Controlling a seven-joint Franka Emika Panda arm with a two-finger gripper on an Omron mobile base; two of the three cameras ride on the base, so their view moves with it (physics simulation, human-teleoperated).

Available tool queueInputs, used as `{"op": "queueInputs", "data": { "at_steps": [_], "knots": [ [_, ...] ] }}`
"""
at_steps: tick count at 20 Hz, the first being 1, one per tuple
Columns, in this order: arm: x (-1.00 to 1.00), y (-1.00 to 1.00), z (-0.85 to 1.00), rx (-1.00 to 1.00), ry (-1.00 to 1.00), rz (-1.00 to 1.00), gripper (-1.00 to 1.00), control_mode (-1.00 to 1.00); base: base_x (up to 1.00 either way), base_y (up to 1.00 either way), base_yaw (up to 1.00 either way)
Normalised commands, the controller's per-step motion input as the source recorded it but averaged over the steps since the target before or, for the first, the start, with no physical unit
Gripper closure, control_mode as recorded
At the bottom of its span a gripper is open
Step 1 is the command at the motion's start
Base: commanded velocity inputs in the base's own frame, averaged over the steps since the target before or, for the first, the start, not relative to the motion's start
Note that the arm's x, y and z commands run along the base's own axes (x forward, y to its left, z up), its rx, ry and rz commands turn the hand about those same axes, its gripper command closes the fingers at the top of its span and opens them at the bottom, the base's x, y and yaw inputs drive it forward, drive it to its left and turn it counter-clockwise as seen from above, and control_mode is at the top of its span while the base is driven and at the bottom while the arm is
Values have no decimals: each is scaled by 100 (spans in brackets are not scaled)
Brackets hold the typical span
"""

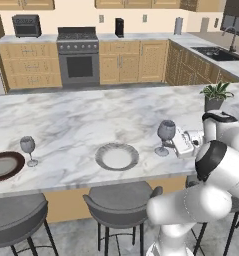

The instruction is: Retrieve the wine glasses from the counter and place one next to each plate.

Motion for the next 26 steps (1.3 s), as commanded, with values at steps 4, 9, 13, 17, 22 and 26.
{"op": "queueInputs", "data": {
  "at_steps": [4,9,13,17,22,26],
  "knots": [
    [8,0,-21,0,0,0,100,-100,0,0,0],
    [10,0,-15,0,0,0,100,-100,0,0,0],
    [12,0,-7,0,0,0,100,-100,0,0,0],
    [12,0,-13,0,0,0,100,-100,0,0,0],
    [12,0,-11,0,0,0,100,-100,0,0,0],
    [11,0,-14,0,0,0,100,-100,0,0,0]
  ]
}}
